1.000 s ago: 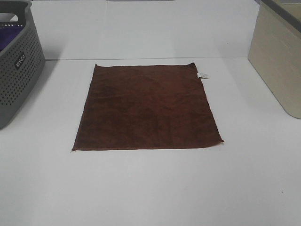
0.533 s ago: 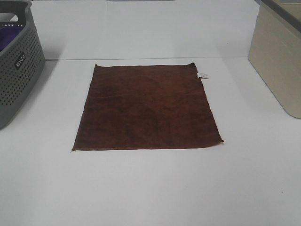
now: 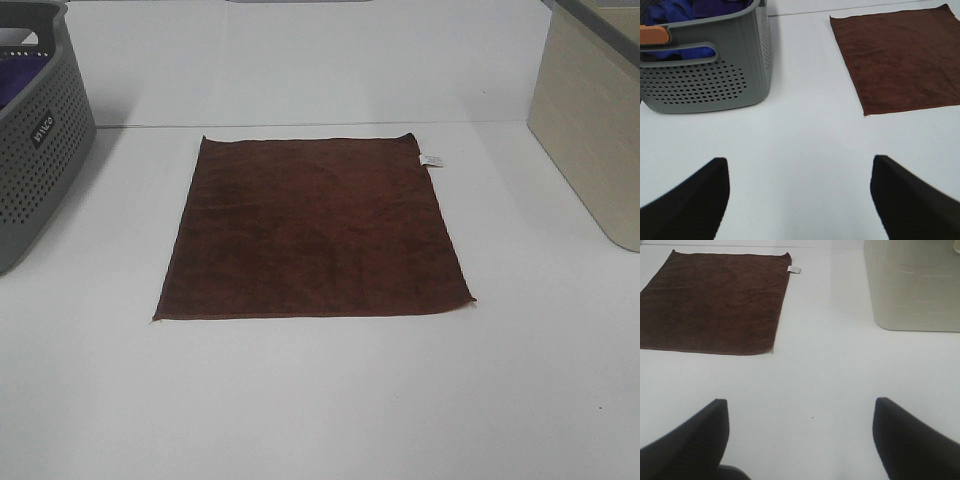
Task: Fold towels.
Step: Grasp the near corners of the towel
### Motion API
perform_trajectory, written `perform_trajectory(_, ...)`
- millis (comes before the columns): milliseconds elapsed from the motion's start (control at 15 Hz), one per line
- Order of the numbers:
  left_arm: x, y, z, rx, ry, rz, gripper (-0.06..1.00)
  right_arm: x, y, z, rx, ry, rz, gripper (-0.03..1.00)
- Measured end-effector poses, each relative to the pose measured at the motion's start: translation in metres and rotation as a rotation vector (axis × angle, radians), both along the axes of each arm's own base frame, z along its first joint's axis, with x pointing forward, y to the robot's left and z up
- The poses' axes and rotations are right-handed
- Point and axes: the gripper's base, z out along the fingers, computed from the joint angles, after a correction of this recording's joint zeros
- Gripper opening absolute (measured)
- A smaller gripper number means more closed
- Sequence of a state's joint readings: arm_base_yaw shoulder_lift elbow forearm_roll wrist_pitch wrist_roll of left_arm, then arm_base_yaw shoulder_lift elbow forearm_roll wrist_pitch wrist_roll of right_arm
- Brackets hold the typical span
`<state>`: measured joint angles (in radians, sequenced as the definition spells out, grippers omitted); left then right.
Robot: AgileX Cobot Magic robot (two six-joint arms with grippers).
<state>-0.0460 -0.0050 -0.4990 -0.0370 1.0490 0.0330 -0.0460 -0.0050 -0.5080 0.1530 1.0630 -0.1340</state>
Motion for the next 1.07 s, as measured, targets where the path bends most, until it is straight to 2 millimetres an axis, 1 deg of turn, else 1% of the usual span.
perform_trajectory(1067, 0.0, 0.0, 0.0, 0.0, 0.0, 0.0, 0.73, 0.0, 0.0, 0.0, 0.0, 0.0, 0.0, 0.76)
